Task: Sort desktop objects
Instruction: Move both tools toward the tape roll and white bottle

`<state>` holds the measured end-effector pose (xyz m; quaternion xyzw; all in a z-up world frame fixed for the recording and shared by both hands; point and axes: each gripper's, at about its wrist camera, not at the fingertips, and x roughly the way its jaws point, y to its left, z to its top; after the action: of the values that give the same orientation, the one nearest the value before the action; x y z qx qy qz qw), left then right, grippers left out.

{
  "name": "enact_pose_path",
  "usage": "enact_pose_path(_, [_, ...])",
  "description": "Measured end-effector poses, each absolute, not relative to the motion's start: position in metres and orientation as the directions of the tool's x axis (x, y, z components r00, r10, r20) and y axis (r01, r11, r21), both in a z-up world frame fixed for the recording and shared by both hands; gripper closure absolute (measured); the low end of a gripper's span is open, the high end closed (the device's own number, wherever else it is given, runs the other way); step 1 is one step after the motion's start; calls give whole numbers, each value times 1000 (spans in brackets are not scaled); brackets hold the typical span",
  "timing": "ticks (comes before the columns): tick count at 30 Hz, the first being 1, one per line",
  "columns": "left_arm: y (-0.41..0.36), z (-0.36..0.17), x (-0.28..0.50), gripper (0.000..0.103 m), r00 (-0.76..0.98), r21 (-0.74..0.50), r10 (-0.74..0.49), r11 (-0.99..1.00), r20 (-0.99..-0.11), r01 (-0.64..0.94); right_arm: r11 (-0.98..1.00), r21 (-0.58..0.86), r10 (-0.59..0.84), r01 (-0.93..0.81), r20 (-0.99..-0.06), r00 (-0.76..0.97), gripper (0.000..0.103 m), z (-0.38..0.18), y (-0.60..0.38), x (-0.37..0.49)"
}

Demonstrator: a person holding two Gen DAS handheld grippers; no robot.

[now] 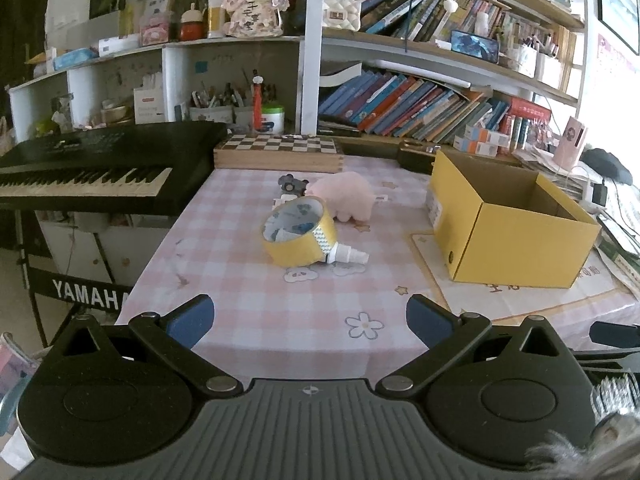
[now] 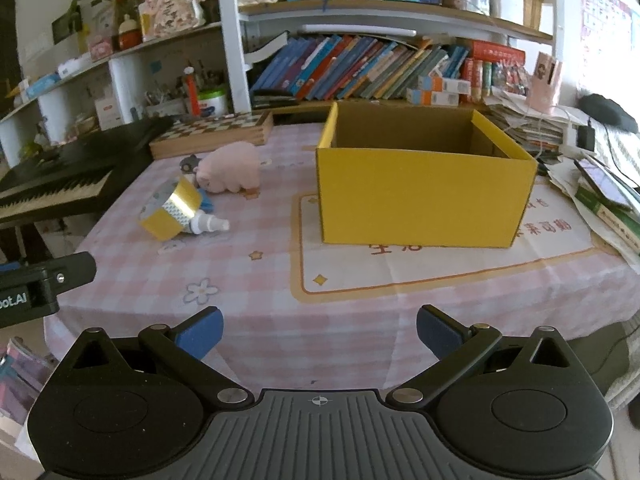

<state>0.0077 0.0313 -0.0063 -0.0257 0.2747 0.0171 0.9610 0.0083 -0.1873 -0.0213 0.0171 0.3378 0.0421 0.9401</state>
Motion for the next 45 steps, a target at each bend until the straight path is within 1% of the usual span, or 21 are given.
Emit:
enact_pose_path(35, [53, -9, 23, 0, 847, -49, 17, 998, -532, -50, 990, 50, 132, -131, -637, 760, 1, -20, -153, 27])
enact_pose_path(41, [63, -12, 32, 0, 837, -100, -32, 995, -547, -27, 987, 54, 151, -153, -643, 751, 1, -20, -147, 31])
enact_pose_path(45, [67, -15, 35, 0, 836, -129, -53, 991, -546, -21, 983, 55, 170, -177, -646, 744, 6, -21, -144, 33])
